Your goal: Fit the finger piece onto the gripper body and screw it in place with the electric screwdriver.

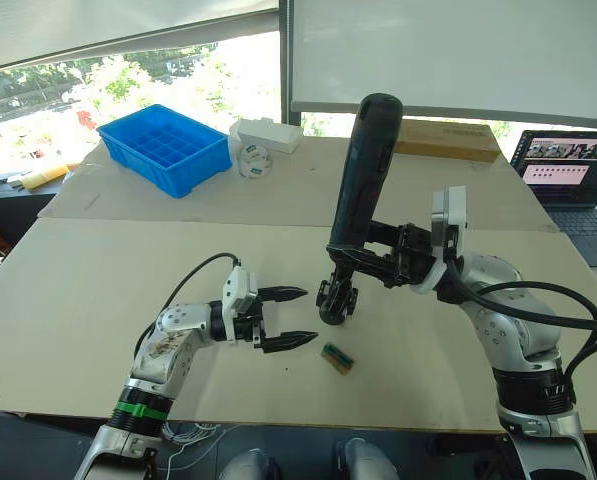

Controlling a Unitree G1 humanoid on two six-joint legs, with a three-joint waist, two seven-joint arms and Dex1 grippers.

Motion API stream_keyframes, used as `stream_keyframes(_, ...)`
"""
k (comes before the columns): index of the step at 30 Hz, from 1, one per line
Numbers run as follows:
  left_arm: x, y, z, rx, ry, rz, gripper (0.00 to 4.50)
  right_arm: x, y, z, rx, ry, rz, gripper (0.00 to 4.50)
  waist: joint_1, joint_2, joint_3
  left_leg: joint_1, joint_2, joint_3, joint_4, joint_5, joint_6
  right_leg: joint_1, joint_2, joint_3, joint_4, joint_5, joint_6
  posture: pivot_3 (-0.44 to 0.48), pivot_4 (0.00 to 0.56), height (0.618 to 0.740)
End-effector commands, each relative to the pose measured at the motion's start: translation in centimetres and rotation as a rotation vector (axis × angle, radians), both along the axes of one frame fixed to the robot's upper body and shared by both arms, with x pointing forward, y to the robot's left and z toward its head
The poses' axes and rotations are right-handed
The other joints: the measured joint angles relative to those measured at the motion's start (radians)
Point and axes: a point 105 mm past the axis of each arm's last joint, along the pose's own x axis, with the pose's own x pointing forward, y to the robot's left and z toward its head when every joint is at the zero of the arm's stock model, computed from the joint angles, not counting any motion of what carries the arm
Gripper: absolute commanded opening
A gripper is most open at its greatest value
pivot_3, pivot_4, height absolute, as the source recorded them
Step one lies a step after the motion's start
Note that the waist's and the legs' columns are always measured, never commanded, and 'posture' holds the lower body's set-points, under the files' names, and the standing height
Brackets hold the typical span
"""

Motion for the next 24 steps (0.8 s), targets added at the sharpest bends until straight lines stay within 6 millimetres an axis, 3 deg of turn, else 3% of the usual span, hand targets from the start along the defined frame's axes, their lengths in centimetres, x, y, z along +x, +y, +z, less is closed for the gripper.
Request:
stream_keyframes(1,-0.1,-0.3,0.6,-0.008,-0.035,-0.01,4.5,-0.6,-0.3,2.1,0.031,-0.095,0.001,1.91,0.0,0.0,0.0,0.0,0.0,0.0,0.0,0.0,0.0,0.0,0.0,0.0,0.0,0.0,0.0,0.0,0.15,0.74)
stream_keyframes(12,2.6,-0.7,-2.0,0.14,-0.053,0.112,4.5,-0.6,0.1,2.1,0.039,-0.095,0.006,1.91,0.002,0.0,0.0,0.0,0.0,0.0,0.0,0.0,0.0,0.0,0.0,0.0,0.0,0.0,0.0,0.0,0.15,0.74)
stream_keyframes(24,4.6,-3.6,-3.0,0.156,-0.045,0.085,4.5,-0.7,0.4,2.1,0.035,-0.1,0.01,1.91,0.001,0.0,0.0,0.0,0.0,0.0,0.0,0.0,0.0,0.0,0.0,0.0,0.0,0.0,0.0,0.0,0.15,0.74)
